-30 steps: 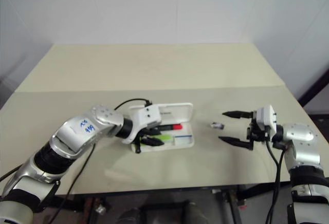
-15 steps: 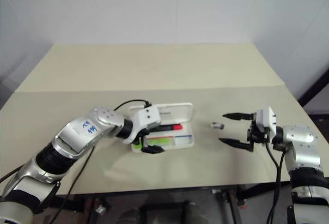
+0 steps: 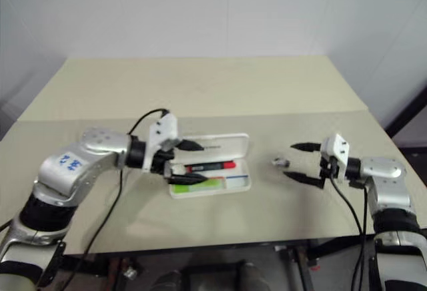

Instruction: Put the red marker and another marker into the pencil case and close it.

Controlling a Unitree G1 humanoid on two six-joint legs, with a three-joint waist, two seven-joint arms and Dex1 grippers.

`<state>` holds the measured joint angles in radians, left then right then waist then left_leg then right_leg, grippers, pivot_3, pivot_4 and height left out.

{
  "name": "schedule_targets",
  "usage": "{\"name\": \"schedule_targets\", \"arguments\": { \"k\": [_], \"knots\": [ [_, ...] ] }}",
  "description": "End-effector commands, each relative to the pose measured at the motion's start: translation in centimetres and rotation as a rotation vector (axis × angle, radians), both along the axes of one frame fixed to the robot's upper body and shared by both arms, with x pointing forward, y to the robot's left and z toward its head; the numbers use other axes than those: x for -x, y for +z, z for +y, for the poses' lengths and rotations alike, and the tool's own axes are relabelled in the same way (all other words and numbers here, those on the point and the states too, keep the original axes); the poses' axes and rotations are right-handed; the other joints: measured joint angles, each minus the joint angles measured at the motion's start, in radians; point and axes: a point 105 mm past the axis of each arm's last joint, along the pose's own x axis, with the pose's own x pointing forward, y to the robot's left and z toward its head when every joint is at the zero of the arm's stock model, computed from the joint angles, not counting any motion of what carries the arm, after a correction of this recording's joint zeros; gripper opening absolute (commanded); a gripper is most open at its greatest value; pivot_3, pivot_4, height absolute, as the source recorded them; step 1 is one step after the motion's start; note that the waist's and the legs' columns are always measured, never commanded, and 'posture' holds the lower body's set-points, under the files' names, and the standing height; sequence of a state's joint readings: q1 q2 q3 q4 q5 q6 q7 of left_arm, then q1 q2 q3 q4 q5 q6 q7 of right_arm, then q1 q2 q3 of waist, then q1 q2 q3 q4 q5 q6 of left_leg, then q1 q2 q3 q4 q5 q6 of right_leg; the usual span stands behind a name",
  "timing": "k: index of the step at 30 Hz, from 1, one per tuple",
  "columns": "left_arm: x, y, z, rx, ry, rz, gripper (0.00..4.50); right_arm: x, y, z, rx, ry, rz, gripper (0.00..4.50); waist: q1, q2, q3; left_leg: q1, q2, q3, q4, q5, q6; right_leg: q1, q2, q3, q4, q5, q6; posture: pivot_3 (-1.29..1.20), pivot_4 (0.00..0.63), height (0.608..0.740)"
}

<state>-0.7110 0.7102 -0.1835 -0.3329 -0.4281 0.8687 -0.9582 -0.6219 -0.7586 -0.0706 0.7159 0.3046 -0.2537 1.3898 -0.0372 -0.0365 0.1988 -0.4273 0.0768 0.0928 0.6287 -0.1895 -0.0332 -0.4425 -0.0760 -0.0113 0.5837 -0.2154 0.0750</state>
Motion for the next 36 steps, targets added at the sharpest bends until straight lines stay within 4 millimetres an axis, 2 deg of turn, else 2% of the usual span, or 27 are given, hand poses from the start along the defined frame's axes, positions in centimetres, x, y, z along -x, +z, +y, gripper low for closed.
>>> {"name": "schedule_targets", "arguments": {
  "k": [1, 2, 6, 10, 13, 20, 25, 29, 36],
  "knots": [
    [0.8, 1.0, 1.1, 0.024, -0.042, -0.062, 4.49, -0.7, 0.3, -0.4, 0.062, -0.014, 0.037, 4.5, -0.003, 0.0, 0.0, 0.0, 0.0, 0.0, 0.0, 0.0, 0.0, 0.0, 0.0, 0.0, 0.0, 0.0, 0.0, 0.0, 0.15, 0.74],
    [1.1, 1.1, 1.4, 0.033, -0.055, -0.071, 4.49, -0.8, -0.1, -0.4, 0.096, -0.002, 0.07, 4.5, -0.004, 0.0, 0.0, 0.0, 0.0, 0.0, 0.0, -0.001, -0.001, 0.0, 0.0, 0.0, 0.0, 0.0, 0.0, 0.0, 0.15, 0.74],
    [2.5, 1.5, 2.7, 0.069, -0.122, -0.09, 4.49, -1.6, 0.8, 0.3, 0.07, 0.012, 0.089, 4.5, -0.016, 0.0, 0.0, 0.0, 0.0, 0.0, -0.001, -0.002, -0.002, 0.0, 0.0, 0.0, -0.001, 0.0, 0.0, 0.0, 0.15, 0.74],
    [2.5, 2.1, 3.8, 0.119, -0.117, -0.137, 4.49, -2.3, 0.7, 1.0, 0.05, 0.014, 0.129, 4.5, -0.02, 0.0, 0.0, 0.0, 0.0, 0.0, -0.002, -0.001, -0.002, 0.0, 0.0, 0.0, 0.0, 0.0, 0.0, 0.0, 0.15, 0.74],
    [2.6, 2.3, 4.5, 0.136, -0.11, -0.193, 4.49, -3.0, -0.4, 1.6, 0.059, -0.017, 0.199, 4.5, -0.023, 0.0, 0.0, 0.0, 0.0, 0.001, -0.002, -0.002, -0.002, 0.0, 0.0, 0.0, 0.0, 0.0, 0.0, 0.0, 0.15, 0.74],
    [2.9, 2.7, 6.5, 0.183, -0.088, -0.192, 4.49, -3.7, -1.5, 2.9, 0.051, -0.014, 0.217, 4.5, -0.023, 0.0, 0.0, 0.001, 0.001, 0.001, -0.002, -0.002, -0.003, 0.0, 0.0, 0.0, 0.0, 0.0, 0.0, 0.0, 0.15, 0.74],
    [3.3, 3.4, 7.5, 0.27, -0.095, -0.198, 4.49, -4.1, -2.5, 3.0, 0.082, -0.056, 0.224, 4.5, -0.025, 0.0, 0.0, 0.001, 0.001, 0.001, -0.002, -0.003, -0.004, 0.0, 0.0, 0.0, 0.0, 0.0, 0.0, 0.0, 0.15, 0.74],
    [3.3, 3.3, 8.5, 0.284, -0.073, -0.203, 4.5, -4.2, -2.9, 2.7, 0.082, -0.076, 0.222, 3.55, -0.025, 0.0, 0.0, 0.001, 0.001, 0.002, -0.003, -0.003, -0.004, 0.0, 0.0, 0.0, 0.0, 0.0, 0.0, 0.0, 0.15, 0.74],
    [3.7, 3.7, 8.7, 0.331, -0.084, -0.209, 4.5, -4.2, -2.9, 2.3, 0.094, -0.087, 0.199, 0.98, -0.025, 0.0, 0.0, 0.001, 0.001, 0.002, -0.004, -0.003, -0.004, 0.0, 0.0, 0.0, 0.0, 0.0, -0.001, 0.0, 0.15, 0.74]
  ]
}}
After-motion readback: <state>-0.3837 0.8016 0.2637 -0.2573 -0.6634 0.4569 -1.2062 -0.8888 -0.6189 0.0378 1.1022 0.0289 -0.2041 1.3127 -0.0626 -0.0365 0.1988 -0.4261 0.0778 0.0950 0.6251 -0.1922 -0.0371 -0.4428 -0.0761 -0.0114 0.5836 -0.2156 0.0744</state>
